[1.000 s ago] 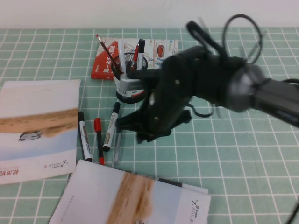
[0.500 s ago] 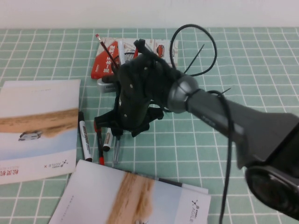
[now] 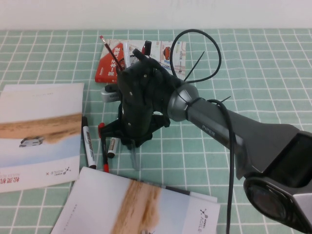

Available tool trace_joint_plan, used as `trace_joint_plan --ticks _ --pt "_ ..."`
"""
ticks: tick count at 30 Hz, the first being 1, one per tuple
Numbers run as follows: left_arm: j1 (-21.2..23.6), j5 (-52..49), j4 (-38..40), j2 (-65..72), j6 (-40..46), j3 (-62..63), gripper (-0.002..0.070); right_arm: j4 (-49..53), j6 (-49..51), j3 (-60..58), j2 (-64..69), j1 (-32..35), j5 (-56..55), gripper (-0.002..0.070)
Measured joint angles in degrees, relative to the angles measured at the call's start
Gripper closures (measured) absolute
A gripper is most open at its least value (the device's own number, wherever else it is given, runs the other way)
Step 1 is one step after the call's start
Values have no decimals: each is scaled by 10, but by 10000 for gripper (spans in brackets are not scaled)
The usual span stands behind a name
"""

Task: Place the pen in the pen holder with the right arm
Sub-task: Pick up the pen on the table, then place the pen onto the pen holder

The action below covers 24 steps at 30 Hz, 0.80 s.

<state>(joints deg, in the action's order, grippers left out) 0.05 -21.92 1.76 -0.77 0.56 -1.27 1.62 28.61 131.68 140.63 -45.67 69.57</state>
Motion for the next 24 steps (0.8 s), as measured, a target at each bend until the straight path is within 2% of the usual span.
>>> trace_joint_plan --ticks 4,11,16,18,22,24 --pt "0 0 0 0 0 0 679 7 -10 0 0 0 2 629" --pt "0 0 0 0 0 0 679 19 -38 -9 -21 0 9 629" --pt "0 0 0 0 0 0 679 59 -43 -78 -103 0 1 629" --pt "0 0 0 0 0 0 679 67 -43 -146 -150 0 -56 629" --pt "0 0 0 0 0 0 679 69 -43 -294 -233 5 -254 629" --pt "0 0 0 0 0 0 679 75 -43 -380 -272 14 -400 629"
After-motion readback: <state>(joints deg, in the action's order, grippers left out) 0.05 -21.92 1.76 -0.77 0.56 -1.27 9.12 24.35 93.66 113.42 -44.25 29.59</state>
